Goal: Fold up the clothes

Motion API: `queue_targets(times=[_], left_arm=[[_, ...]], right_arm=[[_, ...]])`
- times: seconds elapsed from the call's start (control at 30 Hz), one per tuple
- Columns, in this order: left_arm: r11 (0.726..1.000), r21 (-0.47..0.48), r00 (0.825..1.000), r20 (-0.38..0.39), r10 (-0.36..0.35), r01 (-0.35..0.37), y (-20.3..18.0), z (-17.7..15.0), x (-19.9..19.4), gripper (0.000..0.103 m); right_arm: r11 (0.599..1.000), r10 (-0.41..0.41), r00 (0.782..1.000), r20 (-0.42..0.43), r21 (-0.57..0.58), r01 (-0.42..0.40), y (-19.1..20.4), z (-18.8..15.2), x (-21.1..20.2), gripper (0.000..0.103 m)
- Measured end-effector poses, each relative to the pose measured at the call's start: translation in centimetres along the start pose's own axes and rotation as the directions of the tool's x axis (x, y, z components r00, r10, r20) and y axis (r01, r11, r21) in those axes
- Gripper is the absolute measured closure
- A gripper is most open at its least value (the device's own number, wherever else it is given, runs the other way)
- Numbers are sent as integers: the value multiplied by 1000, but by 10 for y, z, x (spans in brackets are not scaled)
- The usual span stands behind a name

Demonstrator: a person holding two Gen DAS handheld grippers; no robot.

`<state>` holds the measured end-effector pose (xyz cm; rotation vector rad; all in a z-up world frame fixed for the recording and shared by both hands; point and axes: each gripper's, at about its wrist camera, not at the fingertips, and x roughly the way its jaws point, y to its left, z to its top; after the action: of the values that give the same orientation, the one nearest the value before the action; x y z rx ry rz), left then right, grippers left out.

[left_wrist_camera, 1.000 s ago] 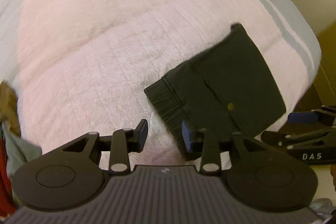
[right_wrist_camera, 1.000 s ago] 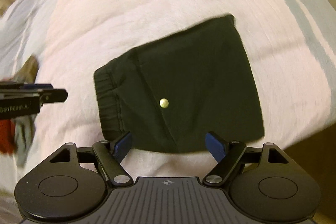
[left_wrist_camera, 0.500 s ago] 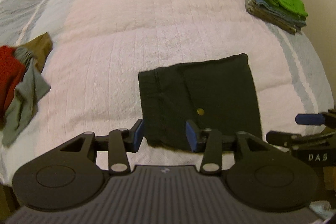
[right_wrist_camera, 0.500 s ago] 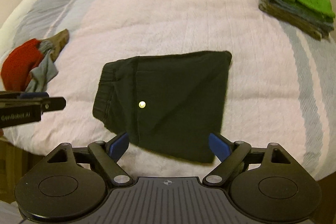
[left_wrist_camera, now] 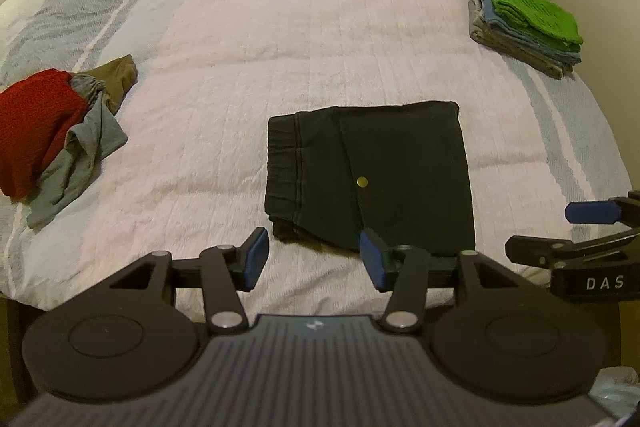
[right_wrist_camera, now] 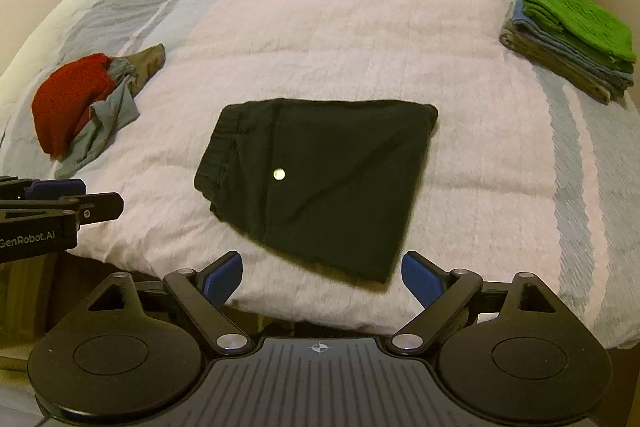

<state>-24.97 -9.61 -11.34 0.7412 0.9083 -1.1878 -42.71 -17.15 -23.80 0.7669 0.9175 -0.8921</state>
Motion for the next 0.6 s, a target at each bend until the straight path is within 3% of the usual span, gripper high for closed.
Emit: queue_targets(times=[0.6], left_arm=[[1000, 17, 1000, -24, 8, -7, -30, -22, -3, 54]], right_arm=[[1000, -3, 1000, -15, 8, 3, -15, -21, -8, 13]])
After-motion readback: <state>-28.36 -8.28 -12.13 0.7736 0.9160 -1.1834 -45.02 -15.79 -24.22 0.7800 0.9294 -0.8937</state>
